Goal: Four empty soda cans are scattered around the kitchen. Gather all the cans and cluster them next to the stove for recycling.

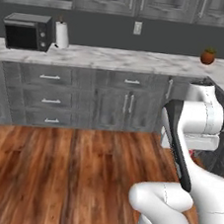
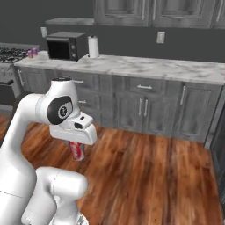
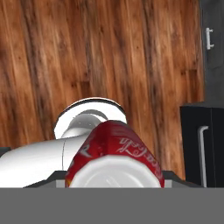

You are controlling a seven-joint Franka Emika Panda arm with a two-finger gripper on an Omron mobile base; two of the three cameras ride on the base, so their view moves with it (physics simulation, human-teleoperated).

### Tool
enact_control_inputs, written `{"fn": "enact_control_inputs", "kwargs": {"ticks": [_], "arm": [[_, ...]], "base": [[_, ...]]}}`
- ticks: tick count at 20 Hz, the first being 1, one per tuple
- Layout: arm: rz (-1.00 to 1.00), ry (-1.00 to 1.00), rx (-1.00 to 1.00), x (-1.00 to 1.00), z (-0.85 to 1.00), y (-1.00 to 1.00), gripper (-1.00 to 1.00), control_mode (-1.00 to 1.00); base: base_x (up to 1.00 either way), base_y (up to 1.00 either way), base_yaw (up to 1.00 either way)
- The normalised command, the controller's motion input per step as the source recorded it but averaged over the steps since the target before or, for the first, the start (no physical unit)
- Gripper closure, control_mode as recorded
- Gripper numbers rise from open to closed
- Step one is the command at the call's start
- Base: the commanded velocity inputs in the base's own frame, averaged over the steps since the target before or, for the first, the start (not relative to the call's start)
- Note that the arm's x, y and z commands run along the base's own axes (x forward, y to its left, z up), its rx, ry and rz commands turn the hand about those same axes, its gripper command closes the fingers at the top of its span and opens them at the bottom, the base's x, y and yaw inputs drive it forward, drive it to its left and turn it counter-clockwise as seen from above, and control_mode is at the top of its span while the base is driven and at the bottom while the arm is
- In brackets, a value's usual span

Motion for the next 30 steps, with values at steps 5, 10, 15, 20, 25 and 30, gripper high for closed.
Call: {"fn": "enact_control_inputs", "kwargs": {"ticks": [5, 10, 15, 20, 25, 30], "arm": [[0.0, 0.0, 0.0, 0.0, 0.0, 0.0, 1.0, 1.0], [0.0, 0.0, 0.0, 0.0, 0.0, 0.0, 1.0, 1.0], [0.0, 0.0, 0.0, 0.0, 0.0, 0.0, 1.0, 1.0], [0.0, 0.0, 0.0, 0.0, 0.0, 0.0, 1.0, 1.0], [0.0, 0.0, 0.0, 0.0, 0.0, 0.0, 1.0, 1.0], [0.0, 0.0, 0.0, 0.0, 0.0, 0.0, 1.0, 1.0]], "base": [[1.0, 0.0, 0.0], [1.0, 0.0, 0.0], [1.0, 0.04, 0.0], [1.0, 0.24, 0.0], [0.97, 0.44, 0.0], [0.55, 0.9, 0.0]]}}
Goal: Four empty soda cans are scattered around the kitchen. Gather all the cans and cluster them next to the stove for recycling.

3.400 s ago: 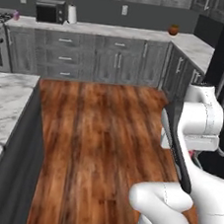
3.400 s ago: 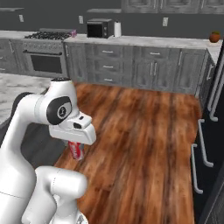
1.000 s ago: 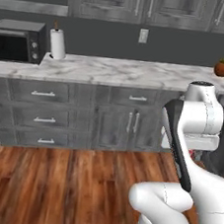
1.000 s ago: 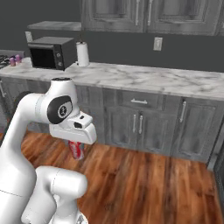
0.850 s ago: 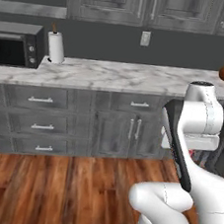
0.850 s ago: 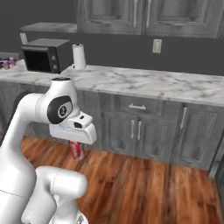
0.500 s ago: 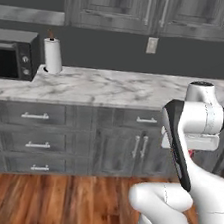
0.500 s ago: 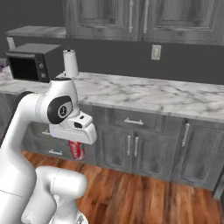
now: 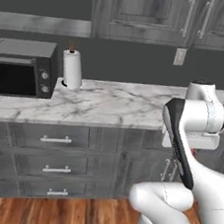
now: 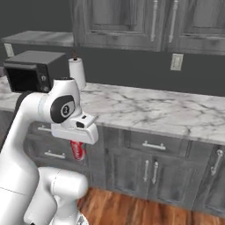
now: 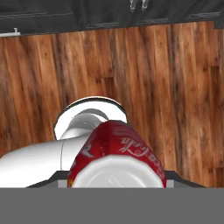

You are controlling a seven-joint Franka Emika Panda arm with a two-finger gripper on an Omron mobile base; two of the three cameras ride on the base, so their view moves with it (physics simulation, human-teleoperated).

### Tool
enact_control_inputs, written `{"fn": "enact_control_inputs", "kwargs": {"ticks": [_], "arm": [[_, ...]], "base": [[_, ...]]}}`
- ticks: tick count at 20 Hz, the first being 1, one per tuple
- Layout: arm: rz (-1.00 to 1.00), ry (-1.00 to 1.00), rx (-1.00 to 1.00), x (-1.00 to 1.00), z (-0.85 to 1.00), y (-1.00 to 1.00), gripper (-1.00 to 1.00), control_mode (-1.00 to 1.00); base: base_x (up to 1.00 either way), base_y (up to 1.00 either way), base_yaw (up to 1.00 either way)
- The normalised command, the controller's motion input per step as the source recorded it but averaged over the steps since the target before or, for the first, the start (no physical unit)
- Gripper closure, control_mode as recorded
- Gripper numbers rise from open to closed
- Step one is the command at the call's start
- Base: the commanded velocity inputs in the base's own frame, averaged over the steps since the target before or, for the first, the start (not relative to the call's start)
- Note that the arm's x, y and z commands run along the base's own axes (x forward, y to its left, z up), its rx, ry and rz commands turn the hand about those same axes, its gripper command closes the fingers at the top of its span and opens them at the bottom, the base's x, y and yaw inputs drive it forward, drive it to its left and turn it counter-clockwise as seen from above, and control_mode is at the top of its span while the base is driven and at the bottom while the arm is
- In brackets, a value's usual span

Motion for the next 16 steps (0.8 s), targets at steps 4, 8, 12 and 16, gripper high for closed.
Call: {"fn": "enact_control_inputs", "kwargs": {"ticks": [4, 8, 12, 16], "arm": [[0.0, 0.0, 0.0, 0.0, 0.0, 0.0, 1.0, 1.0], [0.0, 0.0, 0.0, 0.0, 0.0, 0.0, 1.0, 1.0], [0.0, 0.0, 0.0, 0.0, 0.0, 0.0, 1.0, 1.0], [0.0, 0.0, 0.0, 0.0, 0.0, 0.0, 1.0, 1.0]], "base": [[0.36, 1.0, 0.0], [0.36, 1.0, 0.0], [0.3, 1.0, 0.0], [0.21, 1.0, 0.0]]}}
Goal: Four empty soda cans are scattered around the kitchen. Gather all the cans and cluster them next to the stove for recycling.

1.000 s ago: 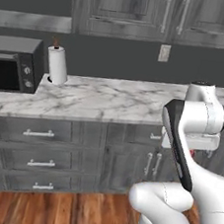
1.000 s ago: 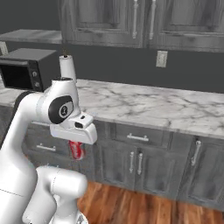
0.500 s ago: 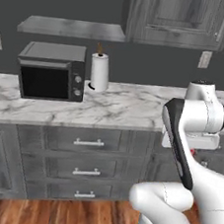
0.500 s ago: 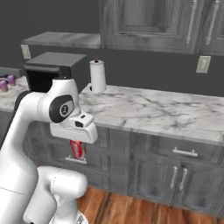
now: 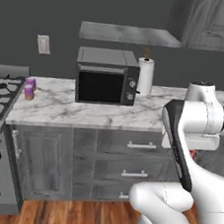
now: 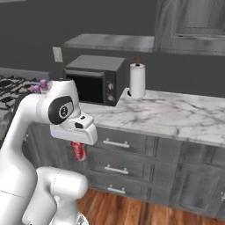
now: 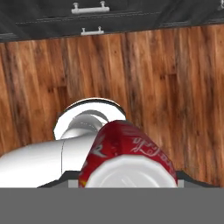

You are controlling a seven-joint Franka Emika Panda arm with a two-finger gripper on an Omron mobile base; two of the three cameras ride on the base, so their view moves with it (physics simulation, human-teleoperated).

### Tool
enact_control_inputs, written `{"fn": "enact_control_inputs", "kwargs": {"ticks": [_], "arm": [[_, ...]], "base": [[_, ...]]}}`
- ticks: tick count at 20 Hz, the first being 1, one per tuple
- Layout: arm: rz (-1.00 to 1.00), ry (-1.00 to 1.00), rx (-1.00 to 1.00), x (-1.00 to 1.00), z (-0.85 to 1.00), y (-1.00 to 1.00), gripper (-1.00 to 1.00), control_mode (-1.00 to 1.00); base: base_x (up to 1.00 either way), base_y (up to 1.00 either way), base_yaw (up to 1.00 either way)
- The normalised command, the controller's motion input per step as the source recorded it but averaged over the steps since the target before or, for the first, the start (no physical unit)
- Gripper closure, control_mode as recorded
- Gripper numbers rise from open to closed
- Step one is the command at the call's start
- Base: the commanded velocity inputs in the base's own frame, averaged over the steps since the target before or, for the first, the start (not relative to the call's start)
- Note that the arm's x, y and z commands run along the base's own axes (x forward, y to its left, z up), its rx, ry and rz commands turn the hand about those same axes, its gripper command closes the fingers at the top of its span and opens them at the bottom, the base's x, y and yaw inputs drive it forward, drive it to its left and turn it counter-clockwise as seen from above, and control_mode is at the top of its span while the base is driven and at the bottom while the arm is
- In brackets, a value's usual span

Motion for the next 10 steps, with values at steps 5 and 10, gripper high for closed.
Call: {"fn": "enact_control_inputs", "kwargs": {"ticks": [5, 10], "arm": [[0.0, 0.0, 0.0, 0.0, 0.0, 0.0, 1.0, 1.0], [0.0, 0.0, 0.0, 0.0, 0.0, 0.0, 1.0, 1.0]], "base": [[0.36, 1.0, 0.0], [0.43, 1.0, 0.0]]}}
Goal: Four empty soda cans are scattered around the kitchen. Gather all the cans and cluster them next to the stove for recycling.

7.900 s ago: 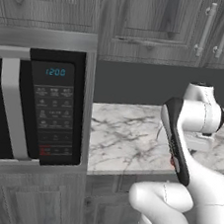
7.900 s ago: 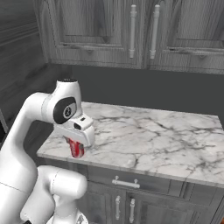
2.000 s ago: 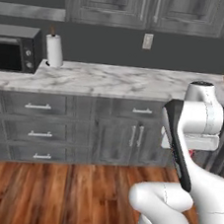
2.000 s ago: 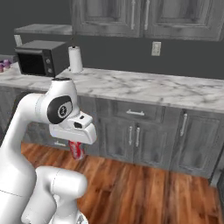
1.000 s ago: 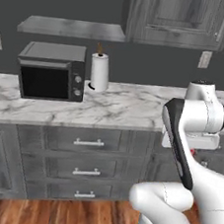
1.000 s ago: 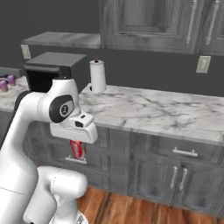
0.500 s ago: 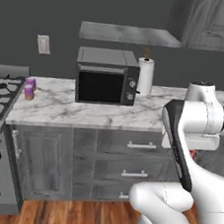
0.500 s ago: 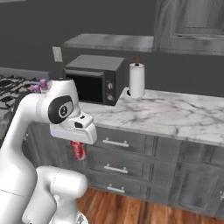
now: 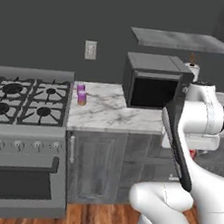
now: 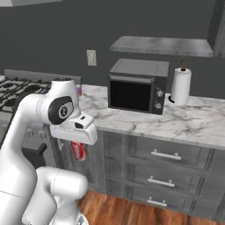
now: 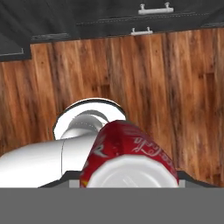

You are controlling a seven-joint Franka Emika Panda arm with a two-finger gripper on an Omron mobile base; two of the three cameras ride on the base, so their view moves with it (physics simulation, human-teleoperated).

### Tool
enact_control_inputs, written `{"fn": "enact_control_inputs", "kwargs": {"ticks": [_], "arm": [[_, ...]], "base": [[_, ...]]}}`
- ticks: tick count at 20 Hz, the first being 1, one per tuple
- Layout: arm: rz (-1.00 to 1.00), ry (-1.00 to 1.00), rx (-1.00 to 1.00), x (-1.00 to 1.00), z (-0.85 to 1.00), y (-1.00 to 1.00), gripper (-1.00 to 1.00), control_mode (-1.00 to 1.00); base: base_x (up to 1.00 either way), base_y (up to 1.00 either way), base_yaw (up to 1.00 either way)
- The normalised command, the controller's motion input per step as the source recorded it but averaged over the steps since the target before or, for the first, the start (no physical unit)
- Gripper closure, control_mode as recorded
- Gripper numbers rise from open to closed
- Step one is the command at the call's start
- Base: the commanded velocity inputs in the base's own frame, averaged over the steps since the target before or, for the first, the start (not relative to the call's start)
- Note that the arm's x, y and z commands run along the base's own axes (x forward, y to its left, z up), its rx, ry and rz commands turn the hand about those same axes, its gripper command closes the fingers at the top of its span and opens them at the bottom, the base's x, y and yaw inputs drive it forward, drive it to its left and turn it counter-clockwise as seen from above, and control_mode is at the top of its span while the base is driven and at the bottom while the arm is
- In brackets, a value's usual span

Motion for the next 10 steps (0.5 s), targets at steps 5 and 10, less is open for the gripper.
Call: {"fn": "enact_control_inputs", "kwargs": {"ticks": [5, 10], "arm": [[0.0, 0.0, 0.0, 0.0, 0.0, 0.0, 1.0, 1.0], [0.0, 0.0, 0.0, 0.0, 0.0, 0.0, 1.0, 1.0]], "base": [[0.65, 1.0, 0.0], [0.62, 0.9, 0.0]]}}
